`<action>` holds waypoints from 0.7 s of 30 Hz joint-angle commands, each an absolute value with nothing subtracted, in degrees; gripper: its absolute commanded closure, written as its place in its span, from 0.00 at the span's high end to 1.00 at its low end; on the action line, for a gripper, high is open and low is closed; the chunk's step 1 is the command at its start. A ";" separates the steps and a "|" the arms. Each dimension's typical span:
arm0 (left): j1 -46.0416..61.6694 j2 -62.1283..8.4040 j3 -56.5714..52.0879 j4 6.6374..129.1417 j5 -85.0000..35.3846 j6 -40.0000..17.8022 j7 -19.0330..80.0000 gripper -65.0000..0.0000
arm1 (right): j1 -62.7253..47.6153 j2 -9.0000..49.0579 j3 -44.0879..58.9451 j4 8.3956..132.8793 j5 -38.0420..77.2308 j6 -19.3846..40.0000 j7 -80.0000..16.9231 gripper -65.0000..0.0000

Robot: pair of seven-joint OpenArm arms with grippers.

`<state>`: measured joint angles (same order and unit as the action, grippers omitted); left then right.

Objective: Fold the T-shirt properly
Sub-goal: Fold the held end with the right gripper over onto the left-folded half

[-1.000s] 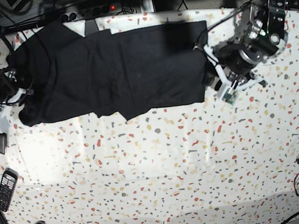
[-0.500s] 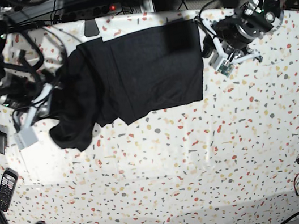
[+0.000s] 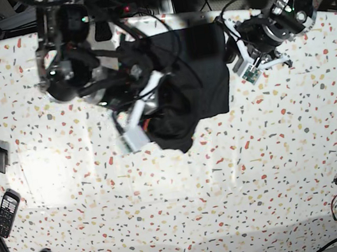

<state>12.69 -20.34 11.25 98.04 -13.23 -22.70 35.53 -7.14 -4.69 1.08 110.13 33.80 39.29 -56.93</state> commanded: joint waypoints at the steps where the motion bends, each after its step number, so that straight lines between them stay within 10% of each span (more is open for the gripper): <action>1: 12.38 -20.67 10.98 98.98 -13.52 -22.72 34.26 0.25 | -6.37 -5.93 -0.23 110.48 33.71 38.83 -54.50 0.00; 13: 12.36 -20.80 10.98 98.98 -13.50 -22.72 34.26 0.25 | -5.50 -9.00 -8.34 102.74 26.76 36.23 -48.86 0.00; 17: 12.23 -20.84 10.85 99.00 -12.82 -22.70 34.70 0.25 | -3.88 -9.00 -8.34 101.97 31.07 36.25 -48.88 0.36; 21: 12.19 -21.06 10.74 99.00 -12.82 -22.70 34.70 0.25 | -1.61 -9.00 -8.34 101.97 44.75 37.23 -53.15 0.38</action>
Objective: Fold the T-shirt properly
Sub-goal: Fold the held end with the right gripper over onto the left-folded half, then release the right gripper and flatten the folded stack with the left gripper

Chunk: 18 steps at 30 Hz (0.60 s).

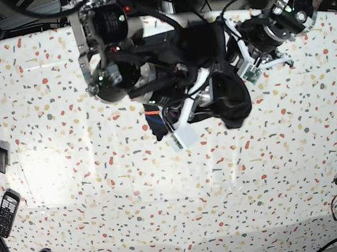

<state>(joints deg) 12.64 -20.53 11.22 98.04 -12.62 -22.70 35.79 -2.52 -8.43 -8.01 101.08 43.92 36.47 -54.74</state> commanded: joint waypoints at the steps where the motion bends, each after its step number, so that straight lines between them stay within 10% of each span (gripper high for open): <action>1: 12.19 -21.15 10.50 99.00 -12.88 -22.70 34.68 0.25 | -0.80 -9.00 -8.34 101.97 48.03 37.26 -55.37 0.38; 18: 12.40 -21.06 -0.95 111.74 -27.24 -23.49 36.69 0.25 | 5.50 -7.51 1.52 102.04 38.79 37.30 -59.66 0.38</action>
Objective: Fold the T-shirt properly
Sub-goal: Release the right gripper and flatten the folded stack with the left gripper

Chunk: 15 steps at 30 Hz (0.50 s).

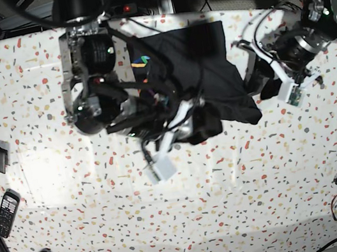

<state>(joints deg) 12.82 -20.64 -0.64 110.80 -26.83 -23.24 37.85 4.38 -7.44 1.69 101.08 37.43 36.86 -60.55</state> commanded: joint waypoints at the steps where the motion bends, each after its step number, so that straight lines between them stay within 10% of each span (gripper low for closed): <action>1: 12.38 -20.97 -0.16 113.47 -27.03 -23.94 36.71 0.25 | 5.76 -6.20 2.90 102.04 38.30 37.30 -59.66 0.38; 15: 9.43 -20.36 21.91 116.92 -6.39 -23.88 31.90 0.30 | 4.21 10.33 23.18 102.04 40.60 37.26 -62.11 0.38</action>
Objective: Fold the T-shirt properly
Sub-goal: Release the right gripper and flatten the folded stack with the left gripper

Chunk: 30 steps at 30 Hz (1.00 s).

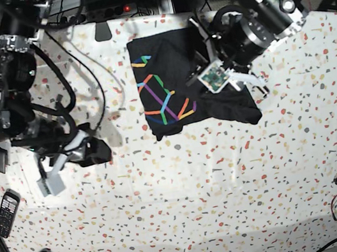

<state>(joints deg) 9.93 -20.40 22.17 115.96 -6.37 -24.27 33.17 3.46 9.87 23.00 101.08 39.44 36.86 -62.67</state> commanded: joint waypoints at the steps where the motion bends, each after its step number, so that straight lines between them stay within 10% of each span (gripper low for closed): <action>1: 9.02 -19.79 22.61 116.77 -6.09 -23.31 32.01 0.31 | 3.57 10.81 24.05 102.04 41.43 37.23 -62.11 0.38; 24: 1.56 -12.47 24.91 103.04 -3.53 -30.83 39.03 0.31 | 0.12 12.23 26.02 102.04 42.63 37.23 -63.92 0.38; 30: 1.54 -13.72 24.91 103.04 -2.74 -32.18 39.07 0.00 | 0.14 12.23 26.02 102.04 42.63 37.23 -63.92 0.38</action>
